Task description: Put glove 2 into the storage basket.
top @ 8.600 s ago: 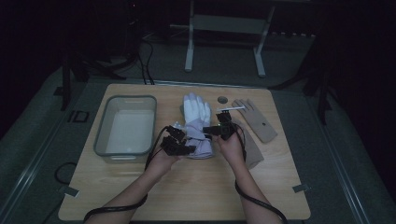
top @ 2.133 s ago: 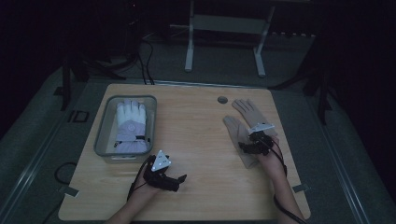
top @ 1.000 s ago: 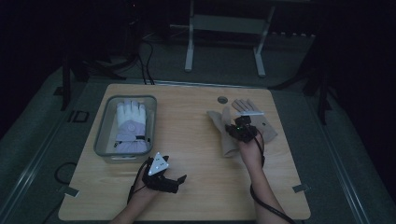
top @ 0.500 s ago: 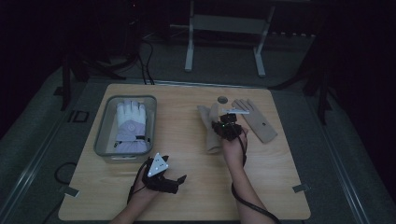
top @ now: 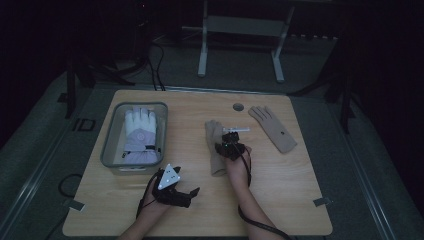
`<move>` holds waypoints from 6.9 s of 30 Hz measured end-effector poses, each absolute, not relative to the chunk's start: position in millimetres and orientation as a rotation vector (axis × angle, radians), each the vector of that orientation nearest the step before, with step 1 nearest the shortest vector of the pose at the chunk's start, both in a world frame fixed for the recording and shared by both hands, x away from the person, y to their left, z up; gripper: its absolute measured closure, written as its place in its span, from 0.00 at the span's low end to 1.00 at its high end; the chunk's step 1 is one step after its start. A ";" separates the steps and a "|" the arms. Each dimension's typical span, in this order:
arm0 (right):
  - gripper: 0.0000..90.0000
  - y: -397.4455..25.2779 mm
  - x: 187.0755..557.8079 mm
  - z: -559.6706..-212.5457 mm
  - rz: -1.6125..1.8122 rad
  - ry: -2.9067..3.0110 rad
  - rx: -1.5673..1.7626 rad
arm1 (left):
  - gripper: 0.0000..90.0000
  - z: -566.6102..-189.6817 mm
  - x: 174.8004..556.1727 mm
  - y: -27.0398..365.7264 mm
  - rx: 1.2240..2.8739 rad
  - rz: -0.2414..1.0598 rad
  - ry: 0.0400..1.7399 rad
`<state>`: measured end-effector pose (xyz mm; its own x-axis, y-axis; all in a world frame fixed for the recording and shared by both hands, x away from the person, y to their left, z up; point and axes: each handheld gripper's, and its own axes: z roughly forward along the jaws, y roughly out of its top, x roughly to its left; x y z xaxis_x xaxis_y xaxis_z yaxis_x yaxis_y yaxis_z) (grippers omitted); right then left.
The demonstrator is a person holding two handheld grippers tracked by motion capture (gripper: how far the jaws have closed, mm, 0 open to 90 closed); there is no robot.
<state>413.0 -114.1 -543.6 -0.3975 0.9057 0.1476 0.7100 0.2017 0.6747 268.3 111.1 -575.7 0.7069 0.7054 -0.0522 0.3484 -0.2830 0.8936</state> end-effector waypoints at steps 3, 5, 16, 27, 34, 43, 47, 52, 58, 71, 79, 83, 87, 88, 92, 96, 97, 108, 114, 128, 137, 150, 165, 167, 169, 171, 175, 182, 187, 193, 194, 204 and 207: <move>0.69 -108.9 411.8 -549.5 0.981 2.235 1.536 | 0.00 -575.7 268.3 111.2 1.891 0.437 0.818; 0.65 -105.9 410.6 -551.7 0.972 2.248 1.516 | 0.00 -575.8 268.3 111.2 1.887 0.437 0.818; 0.52 -115.8 406.9 -536.0 0.961 2.285 1.400 | 0.00 -575.5 268.7 111.3 1.868 0.439 0.805; 0.50 -169.8 410.7 -514.7 0.983 2.268 1.277 | 0.00 -575.8 267.3 115.5 1.808 0.444 0.807; 0.48 -222.7 414.7 -491.2 0.999 2.202 1.256 | 0.00 -575.7 266.6 112.9 1.822 0.461 0.813; 0.48 -273.7 430.0 -485.9 0.984 2.105 1.351 | 0.00 -575.9 267.1 114.1 1.817 0.447 0.825; 0.48 -288.0 442.1 -484.9 0.932 2.089 1.357 | 0.00 -575.9 267.3 114.3 1.818 0.444 0.829; 0.48 -299.5 457.7 -487.6 0.881 2.084 1.362 | 0.00 -575.8 266.1 113.5 1.824 0.458 0.829; 0.48 -309.6 476.1 -495.5 0.893 2.072 1.379 | 0.00 -575.8 266.2 113.7 1.825 0.456 0.831; 0.49 -316.3 514.9 -520.7 0.799 2.097 1.417 | 0.00 -575.9 266.4 113.6 1.822 0.455 0.842; 0.56 -319.6 526.1 -543.9 0.791 2.118 1.489 | 0.00 -576.1 266.3 114.5 1.811 0.447 0.863; 0.75 -320.5 523.9 -545.0 0.810 2.103 1.486 | 0.00 -576.2 267.5 116.6 1.798 0.428 0.874; 0.89 -318.3 521.8 -543.0 0.805 2.067 1.562 | 0.00 -576.1 266.4 114.4 1.812 0.448 0.865; 0.91 -319.6 520.5 -543.6 0.837 2.044 1.603 | 0.00 -576.0 266.4 114.2 1.813 0.452 0.867; 0.93 -320.6 513.0 -539.8 0.879 2.000 1.665 | 0.00 -576.0 266.2 113.9 1.815 0.456 0.868; 0.93 -314.5 499.0 -525.2 0.913 1.954 1.642 | 0.00 -576.0 266.2 113.5 1.816 0.455 0.867; 0.93 -312.9 495.1 -520.8 0.926 1.942 1.647 | 0.00 -576.0 266.3 113.5 1.818 0.454 0.867; 0.93 -299.3 433.3 -488.4 1.041 1.799 1.710 | 0.00 -575.8 265.2 111.8 1.824 0.469 0.858; 0.92 -301.5 408.0 -500.9 1.045 1.789 1.758 | 0.00 -575.8 264.5 110.8 1.829 0.477 0.851; 0.86 -300.6 384.7 -546.4 0.872 1.898 1.776 | 0.00 -575.6 264.2 110.0 1.838 0.482 0.849; 0.62 -297.2 379.6 -547.5 0.898 1.965 1.724 | 0.00 -575.7 264.2 109.9 1.837 0.484 0.848; 0.58 -297.1 370.0 -544.6 0.935 2.080 1.556 | 0.00 -575.7 264.0 109.6 1.840 0.488 0.844; 0.52 -301.8 389.2 -541.8 0.825 2.227 1.212 | 0.00 -575.7 264.5 110.0 1.840 0.481 0.846; 0.51 -302.5 392.6 -545.2 0.806 2.227 1.219 | 0.00 -575.7 264.6 109.8 1.841 0.479 0.847; 0.50 -305.0 395.3 -549.7 0.822 2.233 1.245 | 0.00 -575.7 264.4 109.7 1.843 0.482 0.844; 0.50 -306.9 395.3 -552.7 0.852 2.225 1.253 | 0.00 -575.6 264.2 109.5 1.846 0.485 0.841; 0.60 -306.9 390.8 -556.1 0.892 2.193 1.273 | 0.00 -575.7 264.4 109.8 1.842 0.482 0.844; 0.87 -302.1 390.2 -553.3 0.848 2.116 1.392 | 0.00 -575.7 264.5 109.9 1.842 0.480 0.848; 0.90 -298.2 390.1 -548.4 0.845 2.060 1.477 | 0.00 -575.7 264.7 110.2 1.840 0.477 0.849; 0.90 -293.1 389.0 -530.0 0.928 2.007 1.511 | 0.00 -575.7 264.5 109.9 1.839 0.477 0.848; 0.90 -291.7 388.9 -525.9 0.931 1.994 1.509 | 0.00 -575.7 264.5 109.8 1.840 0.478 0.848; 0.90 -274.8 386.7 -484.9 1.047 1.924 1.495 | 0.00 -575.7 264.3 109.7 1.842 0.482 0.846; 0.90 -266.3 386.3 -475.1 1.082 1.933 1.461 | 0.00 -575.7 264.7 110.4 1.839 0.477 0.849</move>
